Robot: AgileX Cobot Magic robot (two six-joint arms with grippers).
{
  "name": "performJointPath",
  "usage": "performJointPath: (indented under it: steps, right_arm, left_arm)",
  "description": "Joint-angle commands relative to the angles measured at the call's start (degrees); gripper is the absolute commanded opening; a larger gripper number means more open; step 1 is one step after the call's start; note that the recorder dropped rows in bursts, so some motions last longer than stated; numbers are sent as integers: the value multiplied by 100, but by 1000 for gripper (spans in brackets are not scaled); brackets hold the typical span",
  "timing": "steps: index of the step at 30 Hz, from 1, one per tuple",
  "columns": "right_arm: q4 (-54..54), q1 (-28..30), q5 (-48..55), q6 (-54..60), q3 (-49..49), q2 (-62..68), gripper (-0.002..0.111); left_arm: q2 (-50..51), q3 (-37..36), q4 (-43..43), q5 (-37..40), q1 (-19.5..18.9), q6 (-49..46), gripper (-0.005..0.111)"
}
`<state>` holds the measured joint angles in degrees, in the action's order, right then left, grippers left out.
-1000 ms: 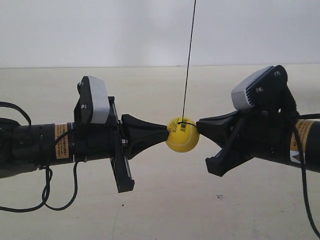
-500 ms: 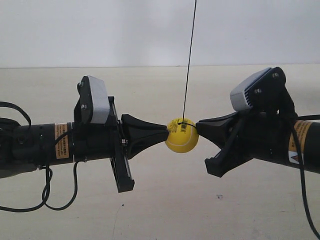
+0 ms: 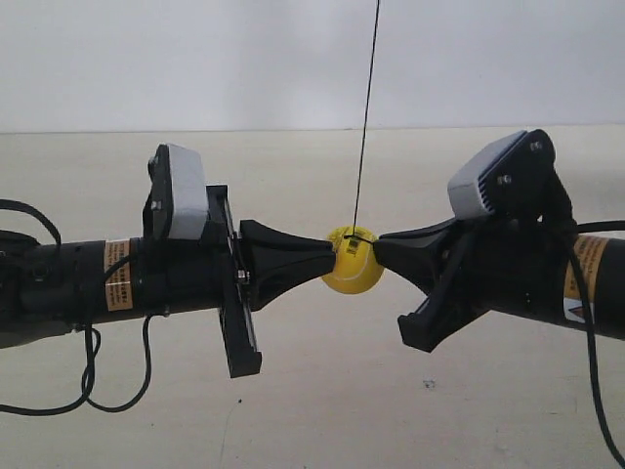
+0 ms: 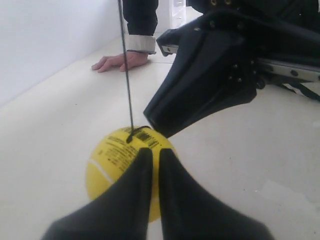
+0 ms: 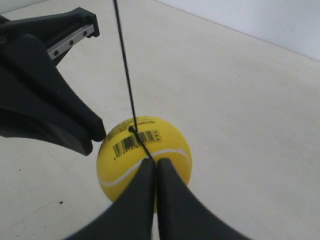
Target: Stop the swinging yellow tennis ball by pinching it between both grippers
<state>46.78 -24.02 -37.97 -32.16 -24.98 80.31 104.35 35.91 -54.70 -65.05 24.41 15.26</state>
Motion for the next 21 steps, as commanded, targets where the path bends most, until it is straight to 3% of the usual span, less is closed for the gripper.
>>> performJointPath:
  steps: [1, 6, 11, 21]
  right_arm:
    - [-29, 1, 555, 137, 25, -493, 0]
    - [-109, 1, 1322, 207, 33, -1411, 0]
    - [-315, 1, 1069, 517, 301, -1797, 0]
    - [-678, 1, 819, 831, 438, -1108, 0]
  left_arm:
    - [-159, 31, -54, 222, 3, 44, 5]
    - [-1126, -170, -54, 1118, 3, 44, 5]
    - [-1654, -337, -15, 1133, 3, 52, 5]
    - [-1039, -362, 141, 1046, 3, -78, 5]
